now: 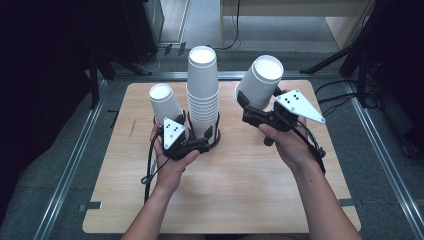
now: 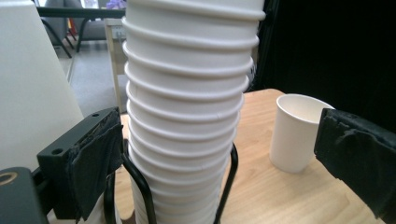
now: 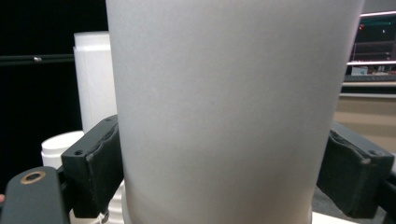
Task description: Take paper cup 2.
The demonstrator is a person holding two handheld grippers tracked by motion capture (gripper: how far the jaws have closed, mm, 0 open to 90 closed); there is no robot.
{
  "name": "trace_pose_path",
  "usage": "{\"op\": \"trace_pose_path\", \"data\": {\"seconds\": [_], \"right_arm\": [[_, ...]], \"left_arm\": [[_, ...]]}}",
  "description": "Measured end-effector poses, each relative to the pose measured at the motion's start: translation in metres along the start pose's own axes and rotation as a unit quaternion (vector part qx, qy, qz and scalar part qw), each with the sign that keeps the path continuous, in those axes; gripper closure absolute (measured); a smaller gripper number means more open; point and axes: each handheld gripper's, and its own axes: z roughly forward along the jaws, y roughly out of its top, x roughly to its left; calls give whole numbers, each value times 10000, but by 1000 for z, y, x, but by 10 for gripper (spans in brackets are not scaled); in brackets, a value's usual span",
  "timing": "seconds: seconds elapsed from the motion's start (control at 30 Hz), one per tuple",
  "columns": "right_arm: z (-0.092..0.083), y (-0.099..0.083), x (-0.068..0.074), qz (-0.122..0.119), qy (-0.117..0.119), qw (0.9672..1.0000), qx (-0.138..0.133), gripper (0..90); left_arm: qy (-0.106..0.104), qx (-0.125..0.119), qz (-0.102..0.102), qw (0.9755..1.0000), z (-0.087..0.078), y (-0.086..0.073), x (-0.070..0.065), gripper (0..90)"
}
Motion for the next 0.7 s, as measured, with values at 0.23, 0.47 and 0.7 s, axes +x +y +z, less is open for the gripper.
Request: {"op": "trace_pose_path", "data": {"seconds": [0.23, 0.47, 0.7], "right_arm": [[-9, -23, -2, -136, -129, 9997, 147, 122], [-21, -47, 0, -260, -242, 9989, 294, 123], [-33, -68, 2, -518, -401, 9969, 429, 122]], "left_arm": [[-167, 85, -14, 9998, -5, -10, -5, 6], [-259, 211, -74, 9994, -9, -21, -8, 4], [-372, 314, -22, 9988, -15, -30, -14, 4]]}}
